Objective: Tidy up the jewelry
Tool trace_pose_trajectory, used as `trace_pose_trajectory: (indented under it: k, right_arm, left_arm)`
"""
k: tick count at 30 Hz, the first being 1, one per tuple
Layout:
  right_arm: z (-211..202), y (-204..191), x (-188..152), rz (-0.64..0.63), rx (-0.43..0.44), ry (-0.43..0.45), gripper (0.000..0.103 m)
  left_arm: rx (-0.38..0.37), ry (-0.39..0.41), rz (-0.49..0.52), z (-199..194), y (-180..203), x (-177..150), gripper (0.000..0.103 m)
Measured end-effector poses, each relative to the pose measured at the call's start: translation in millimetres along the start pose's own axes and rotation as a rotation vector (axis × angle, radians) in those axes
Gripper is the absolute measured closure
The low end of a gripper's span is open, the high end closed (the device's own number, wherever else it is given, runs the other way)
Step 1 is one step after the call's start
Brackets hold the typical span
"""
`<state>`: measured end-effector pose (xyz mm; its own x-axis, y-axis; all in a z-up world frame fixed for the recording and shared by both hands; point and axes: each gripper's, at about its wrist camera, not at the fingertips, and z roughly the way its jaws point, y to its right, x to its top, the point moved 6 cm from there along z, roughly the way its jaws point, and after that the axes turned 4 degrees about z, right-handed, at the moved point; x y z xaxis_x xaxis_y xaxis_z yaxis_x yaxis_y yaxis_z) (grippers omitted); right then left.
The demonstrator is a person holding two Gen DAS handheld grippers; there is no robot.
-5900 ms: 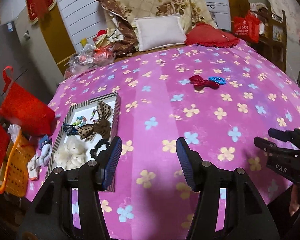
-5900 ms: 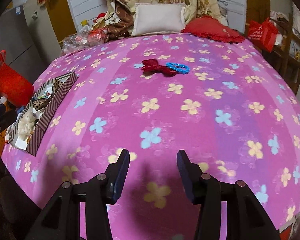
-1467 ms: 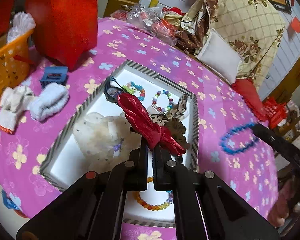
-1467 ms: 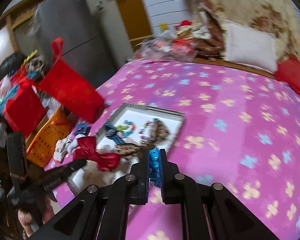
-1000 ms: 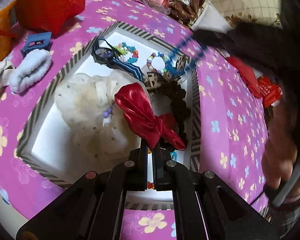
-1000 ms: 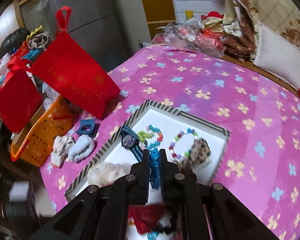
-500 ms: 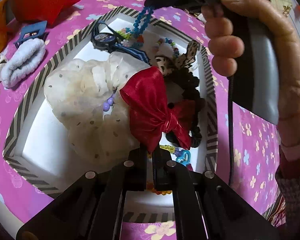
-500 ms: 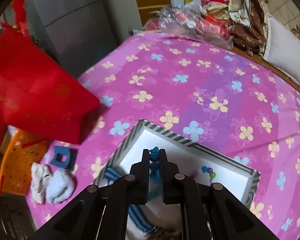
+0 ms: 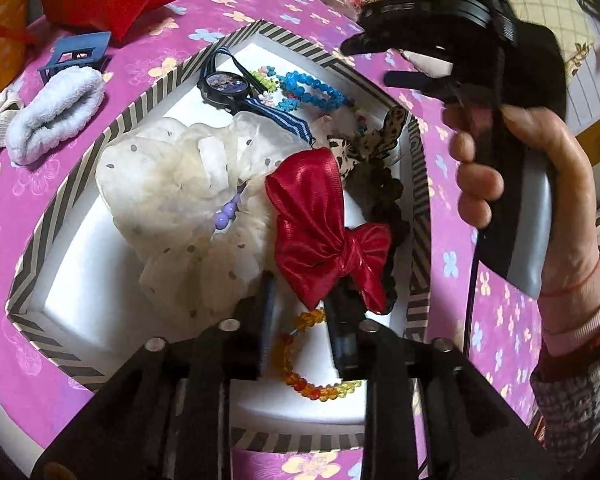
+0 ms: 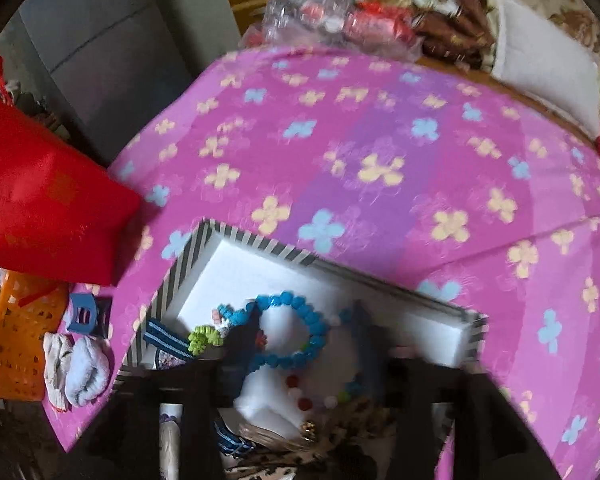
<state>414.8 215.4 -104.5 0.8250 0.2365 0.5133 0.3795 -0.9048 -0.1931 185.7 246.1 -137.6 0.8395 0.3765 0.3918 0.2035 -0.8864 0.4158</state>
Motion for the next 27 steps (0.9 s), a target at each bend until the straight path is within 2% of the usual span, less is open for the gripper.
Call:
trace_pose_trajectory:
  k: [4, 6, 10, 14, 17, 20, 22, 23, 25, 27]
  right_arm:
    - [-35, 10, -9, -0.010, -0.016, 0.046, 0.047]
    - [-54, 18, -21, -0.017, -0.023, 0.068, 0.047]
    - [-100, 49, -64, -0.003, -0.033, 0.113, 0.047]
    - [-143, 91, -123, 0.040, -0.058, 0.134, 0.047]
    - [-169, 121, -169, 0.063, -0.105, 0.143, 0.046]
    - [-195, 148, -214, 0.081, -0.162, 0.146, 0.046]
    - [-209, 161, -235, 0.103, -0.175, 0.153, 0.046]
    - [-216, 167, -245, 0.118, -0.177, 0.157, 0.046]
    - [-227, 176, -263, 0.145, -0.171, 0.165, 0.046]
    - [-236, 182, -277, 0.167, -0.165, 0.177, 0.046]
  left_arm:
    - [-0.001, 0.040, 0.022, -8, 6, 4, 0.064]
    - [0.025, 0.070, 0.051, -12, 10, 6, 0.063]
    - [0.098, 0.119, 0.092, -18, 15, 7, 0.062]
    - [0.182, 0.188, 0.117, -30, 17, 7, 0.062]
    - [0.263, 0.283, 0.133, -51, 21, 5, 0.062]
    - [0.351, 0.426, 0.123, -80, 26, 4, 0.061]
    - [0.422, 0.526, 0.111, -104, 31, -3, 0.042]
    - [0.445, 0.568, 0.109, -115, 33, -9, 0.037]
    - [0.502, 0.666, 0.126, -140, 41, -26, 0.020]
    - [0.569, 0.741, 0.158, -160, 49, -43, 0.014]
